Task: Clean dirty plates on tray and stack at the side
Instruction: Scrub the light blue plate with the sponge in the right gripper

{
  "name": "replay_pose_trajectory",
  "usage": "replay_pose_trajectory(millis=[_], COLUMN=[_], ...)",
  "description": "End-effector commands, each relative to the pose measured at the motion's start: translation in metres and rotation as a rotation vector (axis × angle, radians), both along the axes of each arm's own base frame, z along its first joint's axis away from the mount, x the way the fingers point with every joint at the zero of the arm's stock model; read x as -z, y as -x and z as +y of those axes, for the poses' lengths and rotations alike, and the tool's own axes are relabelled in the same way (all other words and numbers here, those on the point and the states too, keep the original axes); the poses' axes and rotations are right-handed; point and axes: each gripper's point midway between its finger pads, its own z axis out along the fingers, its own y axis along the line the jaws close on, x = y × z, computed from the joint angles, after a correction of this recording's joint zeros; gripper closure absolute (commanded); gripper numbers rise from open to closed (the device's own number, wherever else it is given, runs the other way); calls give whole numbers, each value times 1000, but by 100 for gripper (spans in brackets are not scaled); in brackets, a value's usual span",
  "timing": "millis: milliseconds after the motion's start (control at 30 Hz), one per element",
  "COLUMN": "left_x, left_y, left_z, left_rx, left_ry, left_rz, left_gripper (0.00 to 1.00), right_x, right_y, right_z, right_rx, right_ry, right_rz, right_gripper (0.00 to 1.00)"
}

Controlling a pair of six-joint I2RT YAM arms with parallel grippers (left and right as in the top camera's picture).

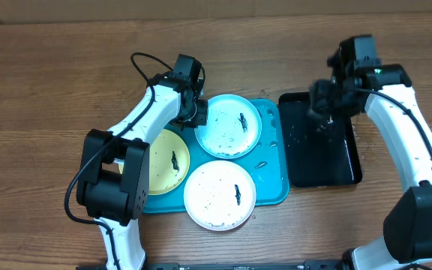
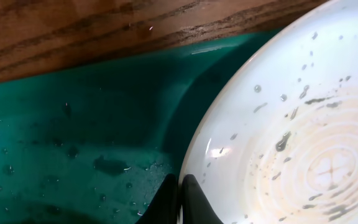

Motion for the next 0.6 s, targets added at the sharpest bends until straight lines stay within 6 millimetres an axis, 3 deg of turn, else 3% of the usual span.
replay_pose_trajectory(millis=[0,233,367,567], left_x=[10,10,10,11], left_y=[4,5,5,7], left_z=[0,1,1,1], left_rx=[-14,-14,-14,-14], left_ry=[-7,-8,-9,-10], left_rz=[22,26,27,32], left_gripper=[96,96,96,96], right_x=[-28,-28,0,54], right_y=[0,9,5,3], right_z=[54,128,140,162], right_rx=[-91,-265,-244,-289], right_ry=[-176,-148,53,145], right_rz=[-52,-112,-128,-77], right_gripper=[96,96,96,96])
